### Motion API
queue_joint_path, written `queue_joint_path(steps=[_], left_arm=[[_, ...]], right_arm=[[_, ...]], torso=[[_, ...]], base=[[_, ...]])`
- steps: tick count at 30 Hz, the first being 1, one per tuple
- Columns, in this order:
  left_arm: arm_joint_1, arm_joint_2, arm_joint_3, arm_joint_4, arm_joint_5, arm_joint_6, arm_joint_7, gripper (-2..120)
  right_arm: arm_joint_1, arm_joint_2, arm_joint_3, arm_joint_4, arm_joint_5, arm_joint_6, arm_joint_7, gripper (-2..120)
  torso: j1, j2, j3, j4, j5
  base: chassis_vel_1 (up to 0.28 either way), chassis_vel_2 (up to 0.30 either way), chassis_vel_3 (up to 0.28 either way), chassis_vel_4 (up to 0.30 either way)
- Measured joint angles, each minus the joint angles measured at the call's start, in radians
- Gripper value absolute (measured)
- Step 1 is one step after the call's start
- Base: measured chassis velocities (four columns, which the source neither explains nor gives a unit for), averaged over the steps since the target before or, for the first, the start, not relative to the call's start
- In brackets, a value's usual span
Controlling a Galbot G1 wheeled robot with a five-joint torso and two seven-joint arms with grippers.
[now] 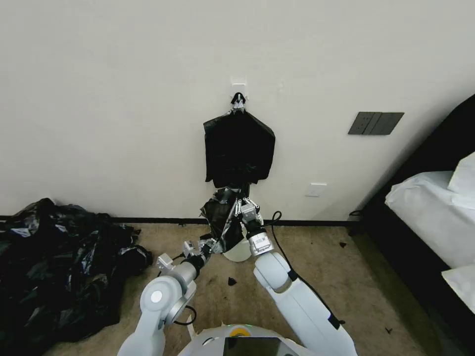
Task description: Place a trash bag onto the trash bin.
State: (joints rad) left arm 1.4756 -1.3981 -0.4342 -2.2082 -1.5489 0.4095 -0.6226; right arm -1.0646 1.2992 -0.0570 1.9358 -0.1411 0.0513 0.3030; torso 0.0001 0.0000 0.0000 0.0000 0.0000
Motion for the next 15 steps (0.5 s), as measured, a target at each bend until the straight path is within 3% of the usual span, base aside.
queue_joint_path(steps=[3, 5, 10, 13, 14, 15], left_arm=[[-0.006, 0.008, -0.006, 0.0, 0.002, 0.007, 0.005, 33], [-0.034, 0.042, -0.014, -0.001, 0.04, 0.022, 0.046, 22], [-0.097, 0.12, -0.017, -0.002, 0.154, 0.031, 0.136, 7], [-0.159, 0.237, -0.016, 0.0, 0.289, 0.041, 0.219, 0], [-0.188, 0.308, -0.016, 0.0, 0.353, 0.05, 0.262, 0], [-0.188, 0.308, -0.016, 0.0, 0.353, 0.05, 0.262, 0]], right_arm=[[-0.002, -0.001, 0.001, 0.0, 0.0, 0.001, 0.0, 0], [-0.008, -0.005, 0.003, 0.002, -0.002, 0.002, 0.005, 0], [-0.019, -0.014, 0.012, 0.009, -0.008, -0.021, 0.052, 0], [-0.029, -0.022, 0.024, 0.025, 0.004, -0.065, 0.115, 0], [-0.035, -0.025, 0.028, 0.036, 0.014, -0.08, 0.136, 0], [-0.035, -0.025, 0.028, 0.036, 0.014, -0.08, 0.136, 0]], torso=[[0.0, 0.0, 0.0, 0.0, 0.0], [0.0, 0.0, 0.0, 0.0002, -0.0001], [0.0, 0.0, 0.0, -0.0001, -0.0001], [0.0, 0.0, 0.0, -0.0003, -0.0002], [0.0, 0.0, 0.0, -0.0001, -0.0003], [0.0, 0.0, 0.0, -0.0001, -0.0003]], base=[[0.0, 0.0, 0.0, 0.0], [0.0, 0.0, 0.0, 0.0], [0.0, 0.0, 0.0, 0.0], [0.0, 0.0, 0.0, 0.0], [0.0, 0.0, 0.0, 0.0], [0.0, 0.0, 0.0, 0.0]])
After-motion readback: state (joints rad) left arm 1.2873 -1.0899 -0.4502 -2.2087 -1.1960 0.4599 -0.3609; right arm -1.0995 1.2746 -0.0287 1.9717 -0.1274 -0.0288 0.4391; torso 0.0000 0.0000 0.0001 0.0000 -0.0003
